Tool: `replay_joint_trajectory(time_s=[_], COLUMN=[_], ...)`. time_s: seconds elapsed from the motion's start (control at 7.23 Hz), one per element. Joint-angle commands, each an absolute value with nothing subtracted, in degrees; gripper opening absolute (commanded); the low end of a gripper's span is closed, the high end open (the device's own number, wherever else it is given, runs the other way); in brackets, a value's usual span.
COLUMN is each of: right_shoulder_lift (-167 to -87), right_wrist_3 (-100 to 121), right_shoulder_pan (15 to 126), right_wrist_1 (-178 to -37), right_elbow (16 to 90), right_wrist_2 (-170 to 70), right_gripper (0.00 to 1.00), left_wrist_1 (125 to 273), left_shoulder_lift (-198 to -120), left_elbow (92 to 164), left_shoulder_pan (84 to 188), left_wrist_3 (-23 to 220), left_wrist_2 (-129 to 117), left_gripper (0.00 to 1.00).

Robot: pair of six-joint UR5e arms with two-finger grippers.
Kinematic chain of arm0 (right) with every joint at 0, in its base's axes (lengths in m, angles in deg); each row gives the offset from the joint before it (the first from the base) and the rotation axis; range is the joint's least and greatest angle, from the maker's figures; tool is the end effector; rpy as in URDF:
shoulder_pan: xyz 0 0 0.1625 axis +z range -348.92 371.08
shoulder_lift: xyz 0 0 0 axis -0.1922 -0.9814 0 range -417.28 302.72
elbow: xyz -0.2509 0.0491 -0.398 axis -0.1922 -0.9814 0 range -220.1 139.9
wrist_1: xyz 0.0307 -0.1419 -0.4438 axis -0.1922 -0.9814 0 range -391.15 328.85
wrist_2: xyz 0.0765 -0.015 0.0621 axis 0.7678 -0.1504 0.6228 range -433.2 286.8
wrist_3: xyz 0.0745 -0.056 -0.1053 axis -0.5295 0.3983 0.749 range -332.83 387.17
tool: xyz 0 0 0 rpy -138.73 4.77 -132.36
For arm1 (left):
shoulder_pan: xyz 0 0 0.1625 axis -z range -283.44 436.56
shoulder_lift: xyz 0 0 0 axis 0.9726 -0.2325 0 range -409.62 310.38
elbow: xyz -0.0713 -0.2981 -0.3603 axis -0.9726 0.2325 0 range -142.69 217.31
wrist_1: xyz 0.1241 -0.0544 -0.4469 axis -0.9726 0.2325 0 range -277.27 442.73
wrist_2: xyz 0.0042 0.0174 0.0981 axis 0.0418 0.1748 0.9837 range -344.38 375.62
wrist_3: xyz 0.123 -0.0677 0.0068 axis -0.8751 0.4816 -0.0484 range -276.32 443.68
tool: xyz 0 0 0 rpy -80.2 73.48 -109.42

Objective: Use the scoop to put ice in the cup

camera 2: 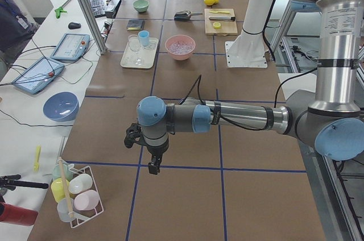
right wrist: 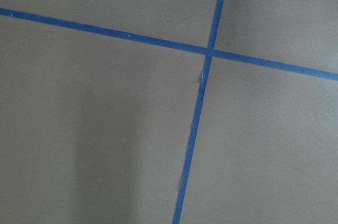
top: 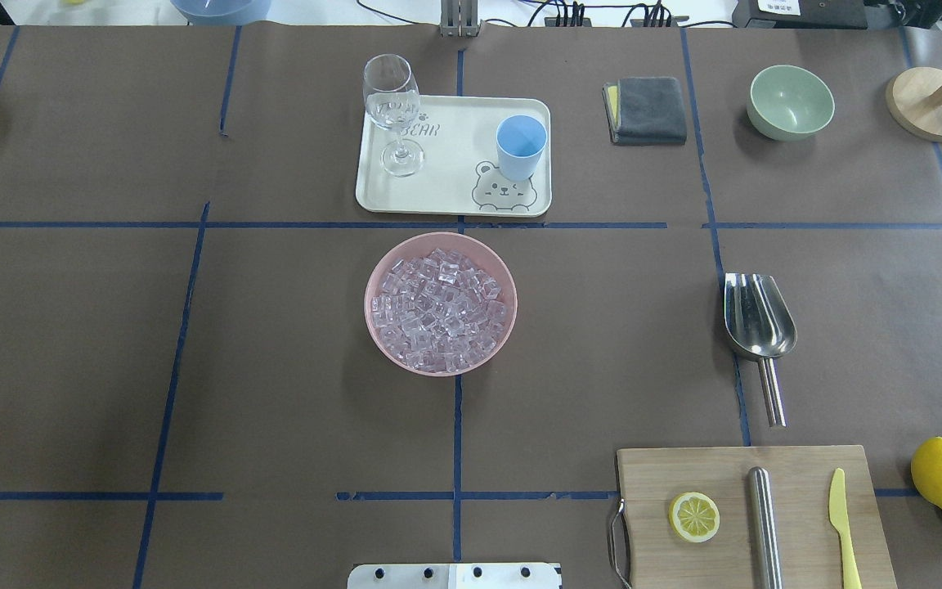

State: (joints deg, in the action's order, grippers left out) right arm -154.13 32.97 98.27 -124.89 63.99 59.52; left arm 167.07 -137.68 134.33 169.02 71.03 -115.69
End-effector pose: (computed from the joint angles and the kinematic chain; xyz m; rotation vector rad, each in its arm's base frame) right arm 0.0138 -0.4946 0.6729 0.0776 -0.7445 -0.1660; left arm -0.0632 -0.5263 0.7021 0.0856 0.7169 0.1666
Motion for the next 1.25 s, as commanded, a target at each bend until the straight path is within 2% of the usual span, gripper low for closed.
replay_joint_trajectory(time_s=[0.0, 1.11], right_shoulder_lift=[-154.13, -153.78], right_wrist_3=[32.97, 32.97], right_shoulder_pan=[98.27, 98.27], right_wrist_1=[-124.93, -124.84], right_elbow=[63.97, 64.49], right_wrist_2=[59.52, 59.61], right_gripper=[1.00, 1.00], left_wrist_1=[167.19, 167.28], left_shoulder_lift=[-137.68, -138.39], left_elbow=[134.25, 135.48], left_shoulder_pan=[169.02, 168.58], left_wrist_3=[70.85, 70.94], left_wrist_2=[-115.69, -115.33], left_gripper=[1.00, 1.00])
